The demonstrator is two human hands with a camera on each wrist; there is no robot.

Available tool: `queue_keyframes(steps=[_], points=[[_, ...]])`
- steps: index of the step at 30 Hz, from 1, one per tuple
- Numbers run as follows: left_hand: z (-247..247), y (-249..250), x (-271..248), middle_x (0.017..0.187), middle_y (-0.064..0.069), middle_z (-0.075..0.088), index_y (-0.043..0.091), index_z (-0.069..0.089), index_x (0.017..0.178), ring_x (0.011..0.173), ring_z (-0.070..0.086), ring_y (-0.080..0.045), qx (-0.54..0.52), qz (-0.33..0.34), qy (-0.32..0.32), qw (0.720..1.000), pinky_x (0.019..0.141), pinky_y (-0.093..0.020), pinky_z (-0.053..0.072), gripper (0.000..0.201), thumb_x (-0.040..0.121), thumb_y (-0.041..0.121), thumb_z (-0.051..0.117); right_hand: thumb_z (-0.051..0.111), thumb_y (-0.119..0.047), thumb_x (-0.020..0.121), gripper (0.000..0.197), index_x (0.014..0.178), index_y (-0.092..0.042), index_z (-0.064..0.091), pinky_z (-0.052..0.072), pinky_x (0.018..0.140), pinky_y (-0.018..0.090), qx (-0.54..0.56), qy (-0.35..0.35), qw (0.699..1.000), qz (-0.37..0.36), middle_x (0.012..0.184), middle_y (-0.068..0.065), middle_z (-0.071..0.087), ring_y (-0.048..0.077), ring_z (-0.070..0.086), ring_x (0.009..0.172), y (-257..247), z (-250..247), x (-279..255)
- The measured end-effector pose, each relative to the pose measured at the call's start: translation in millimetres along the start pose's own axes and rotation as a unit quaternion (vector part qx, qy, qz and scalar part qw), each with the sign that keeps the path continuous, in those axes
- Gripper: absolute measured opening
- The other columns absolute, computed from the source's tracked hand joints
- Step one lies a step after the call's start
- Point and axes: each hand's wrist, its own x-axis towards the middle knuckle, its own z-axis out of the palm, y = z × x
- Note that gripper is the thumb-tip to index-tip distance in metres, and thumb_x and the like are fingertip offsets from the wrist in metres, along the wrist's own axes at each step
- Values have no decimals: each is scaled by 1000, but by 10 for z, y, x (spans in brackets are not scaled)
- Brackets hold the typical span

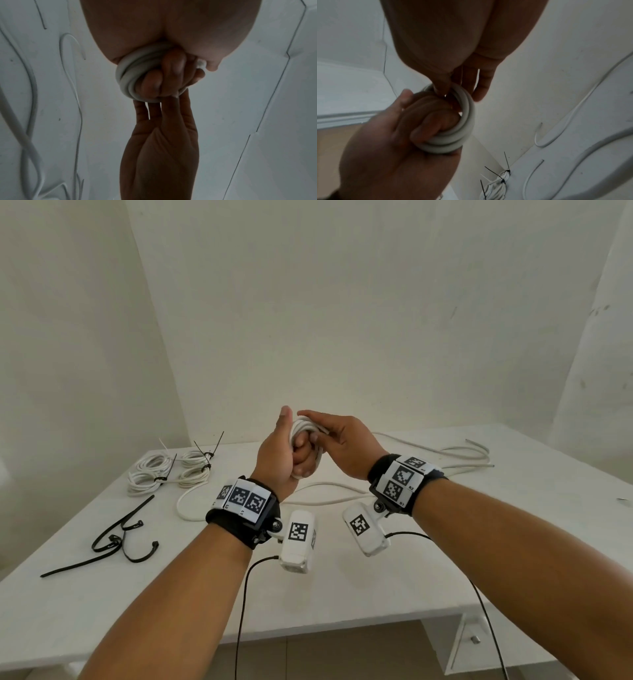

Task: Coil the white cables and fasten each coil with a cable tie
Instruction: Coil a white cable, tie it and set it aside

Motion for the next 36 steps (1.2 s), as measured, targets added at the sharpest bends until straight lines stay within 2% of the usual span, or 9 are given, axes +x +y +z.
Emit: queue_keyframes(steps=[5,9,13,16,19,22,29,33,36], points=[[-32,92,52,45,-5,44,15,53,53,40,46,-21,218,14,104,970,50,-28,39,68,100,58,29,56,-15,99,35,133,-20,61,45,78,9,-42,36,998,11,93,-4,73,4,65,83,22,82,-21],[-175,160,53,54,-7,52,8,57,74,53,57,-23,283,-7,82,956,62,-33,47,59,104,48,26,52,-12,100,34,132,-18,61,49,75,13,-73,0,997,4,88,-2,71,8,67,79,-52,82,18],[-376,231,-4,56,-11,54,5,62,89,54,55,-27,145,-98,54,983,64,-36,51,40,104,32,37,44,-6,99,38,130,-21,61,51,71,18,-130,-96,987,4,82,-6,66,7,64,72,-146,154,95],[-455,258,-56,49,-4,46,9,60,77,41,42,-17,3,-141,69,988,49,-26,44,37,101,30,42,43,-4,98,39,129,-20,61,52,71,22,-155,-122,980,2,79,-6,64,12,65,72,-233,304,153],[-557,230,-90,50,3,34,16,53,69,37,25,-10,28,-100,155,982,35,-18,22,33,99,30,48,47,-6,97,33,124,-18,61,57,73,35,-180,-116,977,0,84,2,67,20,66,75,-349,568,196],[-730,237,-168,47,5,32,17,52,65,36,26,-9,56,-61,230,970,35,-18,20,33,96,28,56,48,-12,98,23,114,-14,64,54,74,42,-201,-89,976,2,87,9,68,26,64,78,-484,872,258],[-1435,381,-452,50,0,42,18,58,63,36,34,-13,138,-34,330,933,38,-20,27,31,88,34,65,45,-34,102,26,110,-18,65,50,65,34,-289,-152,945,-19,88,7,66,25,61,76,-811,1512,403],[-1942,487,-696,48,-1,40,17,61,65,39,33,-16,128,-29,403,906,41,-21,26,23,89,18,61,54,-41,99,33,109,-15,71,48,77,28,-167,-247,954,0,96,3,71,17,63,88,-1008,1792,503],[-2349,640,-893,42,0,35,16,54,58,38,30,-18,106,-17,468,877,41,-20,25,28,85,16,62,58,-35,97,32,89,-9,75,53,72,25,-101,-270,956,53,79,1,73,8,64,67,-1038,2056,542]])
